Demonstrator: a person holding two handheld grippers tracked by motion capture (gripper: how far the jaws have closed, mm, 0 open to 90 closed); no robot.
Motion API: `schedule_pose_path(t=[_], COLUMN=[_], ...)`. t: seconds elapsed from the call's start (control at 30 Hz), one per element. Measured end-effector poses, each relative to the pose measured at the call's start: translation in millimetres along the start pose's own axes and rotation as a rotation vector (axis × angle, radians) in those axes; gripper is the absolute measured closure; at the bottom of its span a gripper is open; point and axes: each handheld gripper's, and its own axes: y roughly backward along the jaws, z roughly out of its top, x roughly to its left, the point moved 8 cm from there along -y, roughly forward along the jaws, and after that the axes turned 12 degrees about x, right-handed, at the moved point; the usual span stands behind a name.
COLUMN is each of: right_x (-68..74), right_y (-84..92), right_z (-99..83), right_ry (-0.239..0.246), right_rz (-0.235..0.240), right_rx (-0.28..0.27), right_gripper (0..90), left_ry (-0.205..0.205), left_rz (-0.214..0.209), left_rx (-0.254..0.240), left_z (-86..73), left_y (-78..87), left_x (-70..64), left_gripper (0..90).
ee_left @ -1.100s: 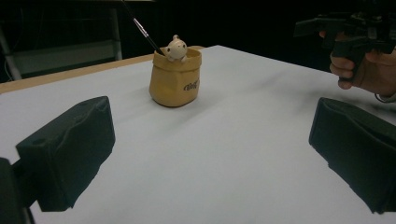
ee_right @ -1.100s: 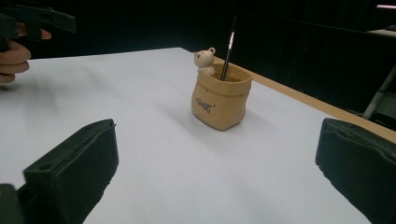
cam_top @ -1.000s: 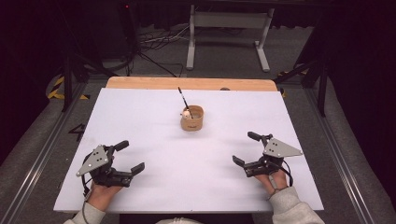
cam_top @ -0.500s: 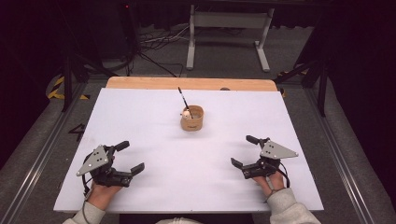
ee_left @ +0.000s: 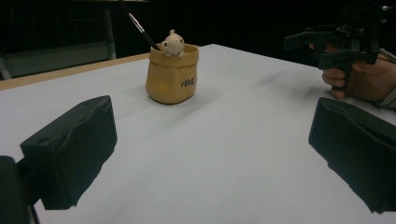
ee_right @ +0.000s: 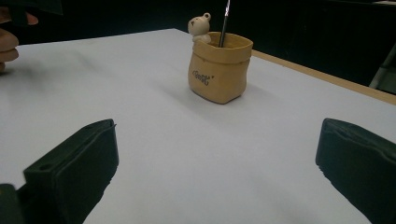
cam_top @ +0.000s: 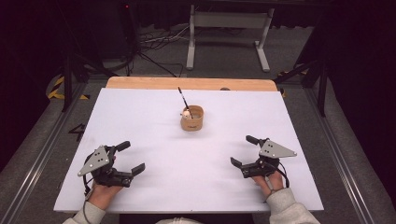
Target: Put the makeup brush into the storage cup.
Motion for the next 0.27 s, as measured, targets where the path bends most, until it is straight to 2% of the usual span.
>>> schedule_pose_path(t=[0.27], right_x=[-1.4], right_y=[1.7], right_z=[0.8], right_ry=[-0.007], right_rz=[-0.005], right_rx=[-0.007], right_gripper=[0.0], left_ry=[-0.005], left_rz=[-0.002], left_rx=[-0.003], left_z=[0.4], left_y=[0.6], left_x=[0.4], left_gripper=[1.8])
